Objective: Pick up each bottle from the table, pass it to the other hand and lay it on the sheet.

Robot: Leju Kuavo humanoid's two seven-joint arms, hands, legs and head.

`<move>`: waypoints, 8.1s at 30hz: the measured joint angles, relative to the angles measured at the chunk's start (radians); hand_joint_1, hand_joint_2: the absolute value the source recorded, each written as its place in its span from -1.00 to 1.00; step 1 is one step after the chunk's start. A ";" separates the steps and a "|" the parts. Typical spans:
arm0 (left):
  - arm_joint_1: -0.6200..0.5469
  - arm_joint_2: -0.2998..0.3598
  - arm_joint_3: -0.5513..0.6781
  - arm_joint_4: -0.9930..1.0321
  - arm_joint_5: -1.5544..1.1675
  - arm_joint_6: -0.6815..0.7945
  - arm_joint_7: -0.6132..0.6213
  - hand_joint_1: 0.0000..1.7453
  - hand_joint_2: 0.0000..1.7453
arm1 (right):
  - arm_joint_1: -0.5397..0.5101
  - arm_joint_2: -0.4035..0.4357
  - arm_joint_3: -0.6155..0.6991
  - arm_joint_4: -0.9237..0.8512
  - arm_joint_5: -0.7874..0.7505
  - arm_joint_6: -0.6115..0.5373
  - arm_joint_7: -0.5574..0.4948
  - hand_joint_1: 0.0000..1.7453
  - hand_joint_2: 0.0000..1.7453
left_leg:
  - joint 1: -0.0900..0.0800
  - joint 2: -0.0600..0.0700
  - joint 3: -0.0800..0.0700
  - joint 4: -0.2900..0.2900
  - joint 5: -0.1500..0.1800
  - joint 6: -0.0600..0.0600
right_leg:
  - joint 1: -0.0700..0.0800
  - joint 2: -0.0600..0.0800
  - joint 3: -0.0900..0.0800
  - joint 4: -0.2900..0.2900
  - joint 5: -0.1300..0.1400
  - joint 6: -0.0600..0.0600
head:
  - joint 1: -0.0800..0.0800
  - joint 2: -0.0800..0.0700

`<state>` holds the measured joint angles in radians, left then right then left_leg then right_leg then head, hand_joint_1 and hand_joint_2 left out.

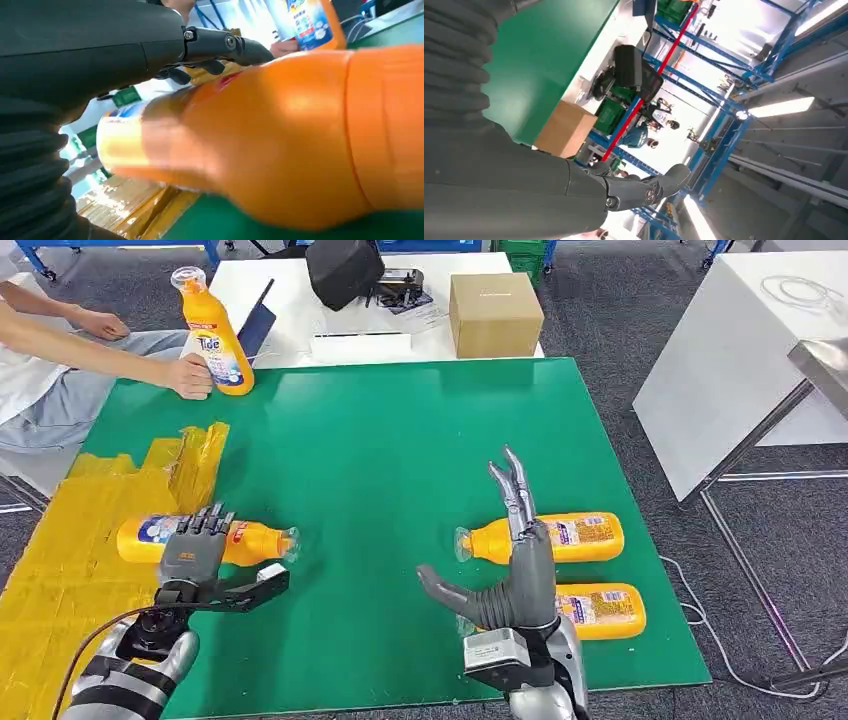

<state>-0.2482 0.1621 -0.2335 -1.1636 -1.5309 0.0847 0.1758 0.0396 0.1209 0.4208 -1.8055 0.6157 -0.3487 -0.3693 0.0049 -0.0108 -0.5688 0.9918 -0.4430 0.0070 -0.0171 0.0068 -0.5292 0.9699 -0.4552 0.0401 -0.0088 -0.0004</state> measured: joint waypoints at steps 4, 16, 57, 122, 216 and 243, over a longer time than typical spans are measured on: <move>-0.010 -0.001 0.007 0.024 -0.003 0.020 0.002 -1.00 1.00 | 0.000 0.002 -0.002 0.005 0.000 0.000 0.003 -1.00 1.00 | 0.000 0.000 0.000 0.000 0.000 0.000 | 0.000 0.000 0.000 0.000 0.000 0.000 | 0.000 0.000; 0.117 -0.074 0.090 -0.214 0.571 0.225 -0.402 -1.00 1.00 | 0.008 0.002 -0.008 0.005 0.006 -0.002 -0.002 -1.00 1.00 | 0.000 0.000 0.000 0.000 0.000 0.000 | 0.000 0.000 0.000 0.000 0.000 0.000 | 0.000 0.000; 0.268 -0.196 0.151 -0.618 1.128 -0.139 -0.584 -1.00 1.00 | -0.195 -0.351 -0.147 0.321 0.418 0.314 0.328 -1.00 1.00 | -0.001 -0.001 0.000 0.001 0.000 0.001 | -0.001 0.000 0.000 0.000 0.000 0.001 | -0.001 0.000; 0.226 -0.196 0.072 -0.498 1.243 -0.211 -0.537 -1.00 1.00 | -0.350 -0.397 -0.095 0.730 0.433 0.229 0.309 1.00 1.00 | -0.001 -0.002 0.000 0.001 0.000 0.001 | 0.000 0.000 0.001 0.000 0.000 0.001 | 0.000 0.000; 0.087 -0.236 -0.058 -0.392 1.792 -0.382 -0.395 -0.78 1.00 | -0.278 0.060 0.120 0.526 -0.051 0.166 0.109 1.00 1.00 | -0.001 -0.001 0.000 0.001 0.000 0.000 | 0.000 0.000 0.000 0.000 0.000 0.001 | 0.000 0.000; 0.082 -0.236 -0.082 -0.405 1.772 -0.402 -0.409 1.00 1.00 | -0.279 0.060 0.124 0.556 -0.063 0.172 0.105 1.00 1.00 | -0.001 -0.001 0.000 0.001 0.000 0.000 | 0.000 0.000 0.000 0.000 0.000 0.001 | 0.000 0.000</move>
<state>-0.1657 -0.0740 -0.3159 -1.5687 0.2407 -0.3178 -0.2331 -0.2393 0.1812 0.5444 -1.2493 0.5532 -0.1770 -0.2640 0.0044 -0.0113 -0.5690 0.9925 -0.4431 0.0073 -0.0175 0.0067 -0.5291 0.9698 -0.4549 0.0407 -0.0092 -0.0004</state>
